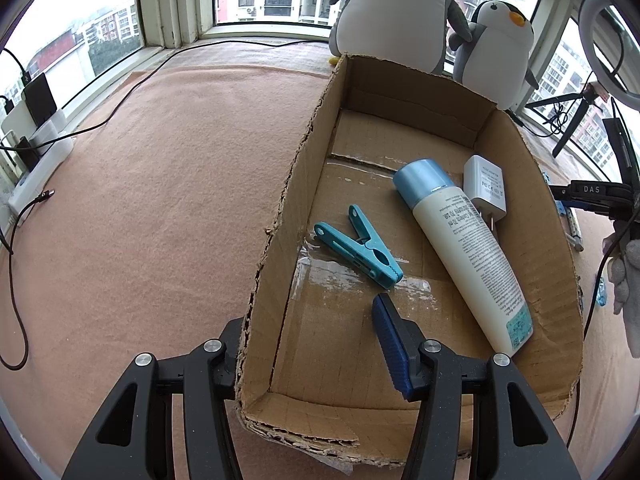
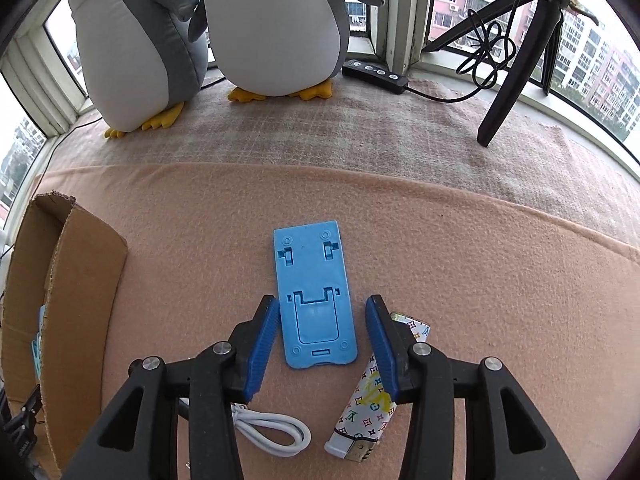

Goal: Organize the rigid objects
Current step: 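Close the right gripper on the blue phone stand and lift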

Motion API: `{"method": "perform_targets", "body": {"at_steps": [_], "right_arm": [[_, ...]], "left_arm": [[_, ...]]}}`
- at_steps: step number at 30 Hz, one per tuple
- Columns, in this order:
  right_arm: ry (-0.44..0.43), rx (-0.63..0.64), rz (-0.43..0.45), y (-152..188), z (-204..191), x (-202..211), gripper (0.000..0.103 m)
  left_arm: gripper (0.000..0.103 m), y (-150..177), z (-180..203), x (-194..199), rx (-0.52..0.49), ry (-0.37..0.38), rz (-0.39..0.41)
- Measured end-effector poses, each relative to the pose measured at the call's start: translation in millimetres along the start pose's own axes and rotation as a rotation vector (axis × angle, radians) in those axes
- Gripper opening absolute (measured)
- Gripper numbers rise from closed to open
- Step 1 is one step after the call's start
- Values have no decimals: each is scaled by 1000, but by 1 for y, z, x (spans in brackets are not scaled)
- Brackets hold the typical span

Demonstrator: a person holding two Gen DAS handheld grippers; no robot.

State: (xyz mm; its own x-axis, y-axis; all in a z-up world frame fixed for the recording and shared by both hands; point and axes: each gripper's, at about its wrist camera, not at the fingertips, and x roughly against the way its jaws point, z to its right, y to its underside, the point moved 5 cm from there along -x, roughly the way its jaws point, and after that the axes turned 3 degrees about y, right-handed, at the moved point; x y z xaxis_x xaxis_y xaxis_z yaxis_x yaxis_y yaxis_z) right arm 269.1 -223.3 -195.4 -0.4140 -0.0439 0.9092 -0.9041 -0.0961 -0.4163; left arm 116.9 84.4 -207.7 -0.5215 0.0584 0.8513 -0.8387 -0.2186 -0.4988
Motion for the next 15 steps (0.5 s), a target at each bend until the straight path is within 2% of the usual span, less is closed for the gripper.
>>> {"method": "perform_targets", "body": {"at_steps": [10,12,15], "right_arm": [[46,65,17,-1,-18,-2,40],[45,60,21,-1,-16,-2,33],[38,53,24,0,-14,0,33]], "left_arm": [[57,0,0,0,0,0,0],[57,0,0,0,0,0,0],[57,0,0,0,0,0,0]]}}
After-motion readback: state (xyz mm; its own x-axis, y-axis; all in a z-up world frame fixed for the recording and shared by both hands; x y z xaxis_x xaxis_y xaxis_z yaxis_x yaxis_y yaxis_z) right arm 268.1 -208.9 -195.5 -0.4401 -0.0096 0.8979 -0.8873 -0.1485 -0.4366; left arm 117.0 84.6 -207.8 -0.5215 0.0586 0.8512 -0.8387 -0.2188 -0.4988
